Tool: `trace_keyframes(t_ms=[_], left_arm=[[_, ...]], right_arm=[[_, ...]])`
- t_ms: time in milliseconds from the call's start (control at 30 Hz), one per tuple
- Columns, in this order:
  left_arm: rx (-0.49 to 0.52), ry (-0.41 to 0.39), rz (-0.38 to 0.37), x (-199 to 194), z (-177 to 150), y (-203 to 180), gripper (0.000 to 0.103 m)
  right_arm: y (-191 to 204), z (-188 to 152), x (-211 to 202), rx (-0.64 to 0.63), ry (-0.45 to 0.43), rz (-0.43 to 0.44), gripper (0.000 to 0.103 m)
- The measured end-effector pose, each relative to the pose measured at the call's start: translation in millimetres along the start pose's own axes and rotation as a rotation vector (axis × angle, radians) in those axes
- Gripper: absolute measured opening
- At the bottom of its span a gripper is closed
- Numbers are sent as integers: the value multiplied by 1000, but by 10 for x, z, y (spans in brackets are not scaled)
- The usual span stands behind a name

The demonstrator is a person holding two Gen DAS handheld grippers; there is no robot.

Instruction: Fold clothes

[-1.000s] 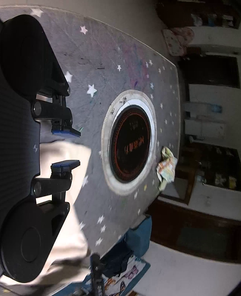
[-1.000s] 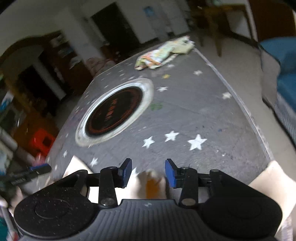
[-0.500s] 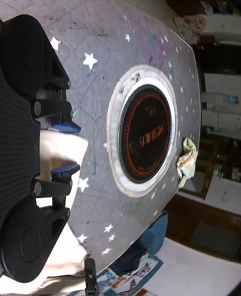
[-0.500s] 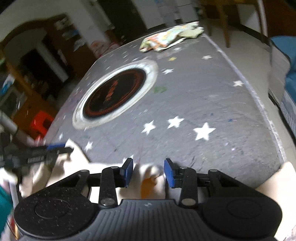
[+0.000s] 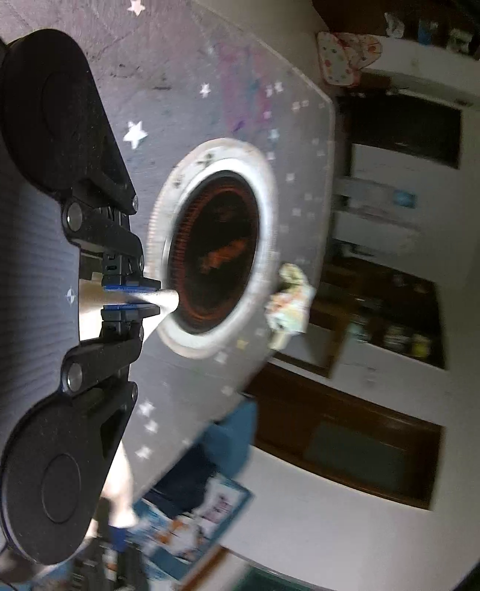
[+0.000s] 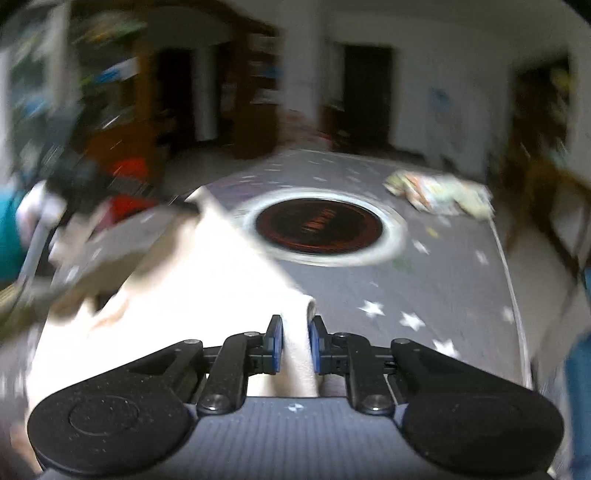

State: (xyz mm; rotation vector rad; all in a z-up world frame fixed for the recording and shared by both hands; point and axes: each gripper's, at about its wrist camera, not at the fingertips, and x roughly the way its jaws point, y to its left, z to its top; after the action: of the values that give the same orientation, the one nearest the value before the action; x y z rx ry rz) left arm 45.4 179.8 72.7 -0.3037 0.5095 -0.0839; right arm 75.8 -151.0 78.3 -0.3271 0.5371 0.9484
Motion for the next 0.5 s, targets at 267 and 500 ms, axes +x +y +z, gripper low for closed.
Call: trace_keyframes(t_ms=[267,500], left_arm=[[-25,46,32,-251,-313,221,7],[-39,62,55,-310,-429,313,7]], right_arm=[[230,-193,-27,-35,136,163,29],[-205,-117,-59,288,110,253,36]])
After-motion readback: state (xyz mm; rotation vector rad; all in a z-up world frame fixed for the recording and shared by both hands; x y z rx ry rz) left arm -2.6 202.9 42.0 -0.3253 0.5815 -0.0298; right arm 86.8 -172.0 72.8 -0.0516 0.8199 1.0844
